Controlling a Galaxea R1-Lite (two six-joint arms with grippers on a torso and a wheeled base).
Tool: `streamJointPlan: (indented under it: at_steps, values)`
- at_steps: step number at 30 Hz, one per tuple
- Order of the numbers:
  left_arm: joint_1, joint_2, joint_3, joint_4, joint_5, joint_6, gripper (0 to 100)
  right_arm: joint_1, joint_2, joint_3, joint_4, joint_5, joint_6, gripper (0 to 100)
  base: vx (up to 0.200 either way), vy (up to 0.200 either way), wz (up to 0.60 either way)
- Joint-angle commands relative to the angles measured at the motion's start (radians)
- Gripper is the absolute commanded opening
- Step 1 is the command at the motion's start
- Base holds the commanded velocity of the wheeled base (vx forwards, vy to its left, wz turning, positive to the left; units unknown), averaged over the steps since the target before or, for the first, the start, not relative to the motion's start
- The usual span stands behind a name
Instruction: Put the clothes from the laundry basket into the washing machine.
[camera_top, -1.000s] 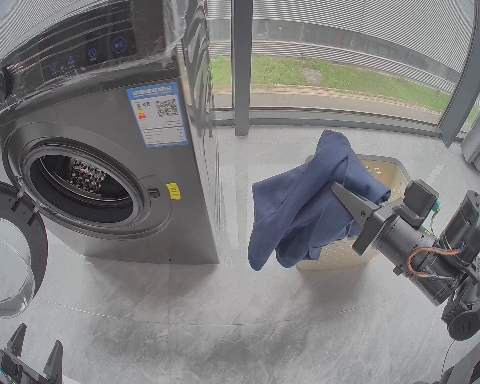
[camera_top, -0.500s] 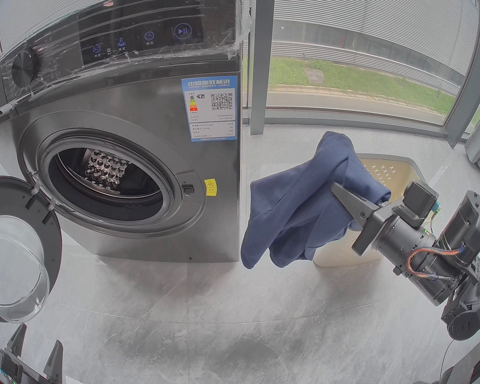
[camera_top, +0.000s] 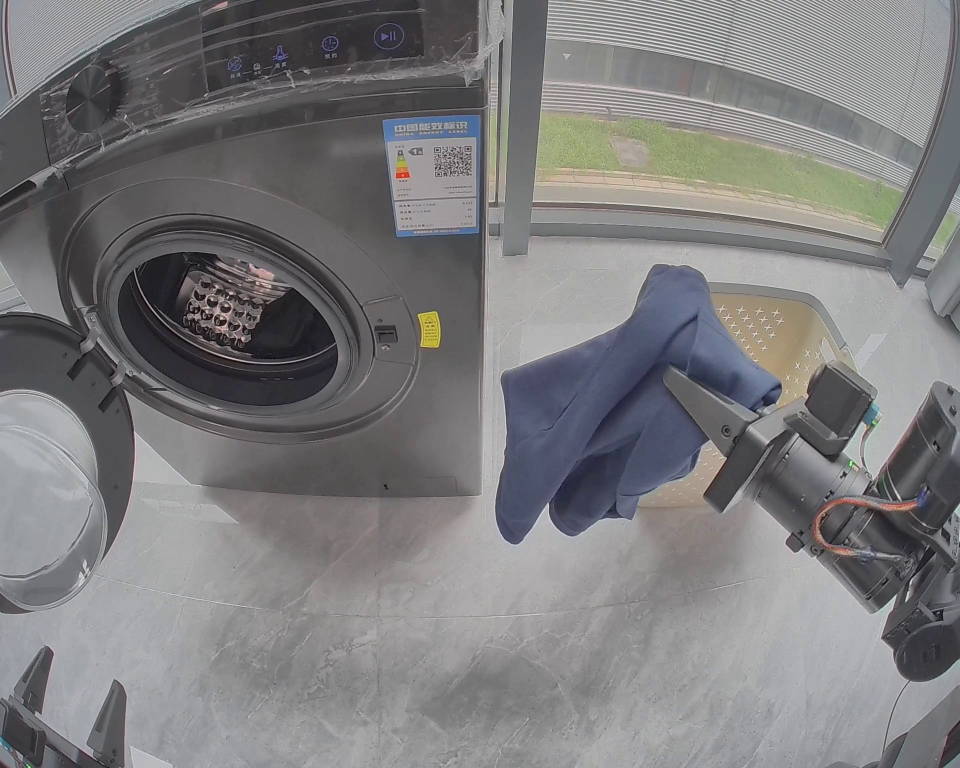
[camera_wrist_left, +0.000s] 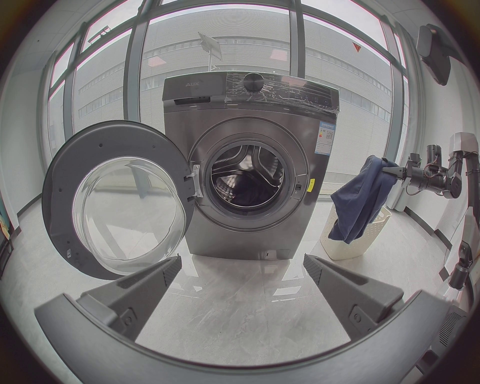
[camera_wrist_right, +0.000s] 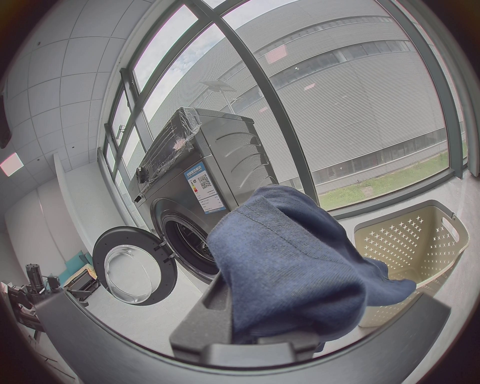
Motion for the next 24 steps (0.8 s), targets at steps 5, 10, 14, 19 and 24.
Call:
streamJointPlan:
  at_steps: [5,10,14,19,24]
  values:
    - [0.000,-0.017,0.016,0.000,0.000,0.000,100,0.000,0.002,0.000,0.000,0.000,0.000,0,0.000,0.200,0.00]
    - [0.000,-0.017,0.016,0.000,0.000,0.000,100,0.000,0.002,0.000,0.000,0.000,0.000,0,0.000,0.200,0.00]
    - [0.000,-0.017,0.016,0.000,0.000,0.003,100,-0.001,0.000,-0.001,0.000,0.000,0.000,0,0.000,0.200,0.00]
    - [0.000,-0.017,0.016,0.000,0.000,0.003,100,-0.001,0.000,0.000,0.000,0.000,0.000,0,0.000,0.080,0.00]
    - [0.000,-0.017,0.016,0.000,0.000,0.003,100,-0.001,0.000,0.000,0.000,0.000,0.000,0,0.000,0.000,0.00]
